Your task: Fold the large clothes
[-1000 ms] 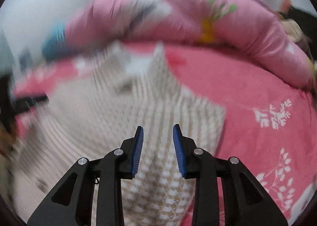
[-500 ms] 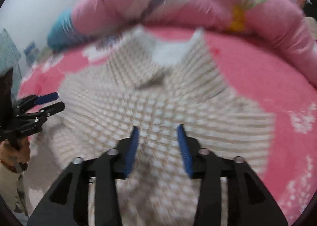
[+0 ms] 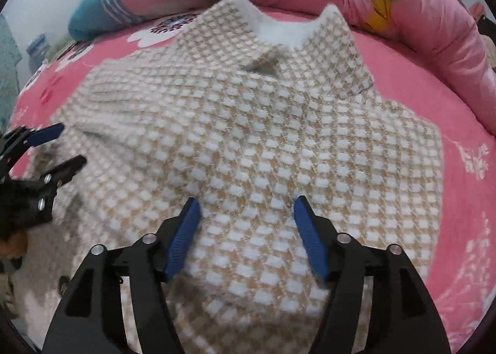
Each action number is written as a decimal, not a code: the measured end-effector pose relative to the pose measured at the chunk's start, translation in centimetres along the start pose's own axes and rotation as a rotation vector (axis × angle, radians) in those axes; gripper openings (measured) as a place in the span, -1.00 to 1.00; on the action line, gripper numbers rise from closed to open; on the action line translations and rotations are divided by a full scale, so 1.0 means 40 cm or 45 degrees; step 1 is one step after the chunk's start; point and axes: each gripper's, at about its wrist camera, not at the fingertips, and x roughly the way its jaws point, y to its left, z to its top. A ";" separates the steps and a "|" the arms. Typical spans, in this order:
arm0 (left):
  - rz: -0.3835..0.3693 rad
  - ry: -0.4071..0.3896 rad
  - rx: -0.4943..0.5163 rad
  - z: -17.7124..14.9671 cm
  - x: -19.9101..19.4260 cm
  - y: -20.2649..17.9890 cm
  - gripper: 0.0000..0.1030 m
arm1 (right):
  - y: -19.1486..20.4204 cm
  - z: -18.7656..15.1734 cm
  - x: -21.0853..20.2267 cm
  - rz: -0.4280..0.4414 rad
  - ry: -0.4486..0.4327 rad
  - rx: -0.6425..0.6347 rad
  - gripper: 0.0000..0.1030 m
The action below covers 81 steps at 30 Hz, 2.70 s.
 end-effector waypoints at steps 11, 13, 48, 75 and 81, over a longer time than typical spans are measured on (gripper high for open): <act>-0.002 -0.021 -0.208 -0.087 -0.278 0.078 0.60 | 0.125 -0.177 -0.280 0.009 -0.105 -0.028 0.64; 0.003 -0.018 -0.202 -0.147 -0.333 0.071 0.62 | 0.148 -0.259 -0.318 0.021 -0.084 -0.038 0.65; -0.186 -0.031 -0.607 -0.781 -0.537 0.074 -0.02 | 0.223 -0.636 -0.381 -0.037 -0.049 0.005 0.87; -0.532 0.092 -0.709 -0.692 -0.450 0.106 -0.22 | 0.214 -0.643 -0.380 0.005 -0.066 0.017 0.87; -0.470 0.141 -0.654 -0.712 -0.464 0.070 -0.22 | 0.211 -0.645 -0.380 0.010 -0.065 0.016 0.87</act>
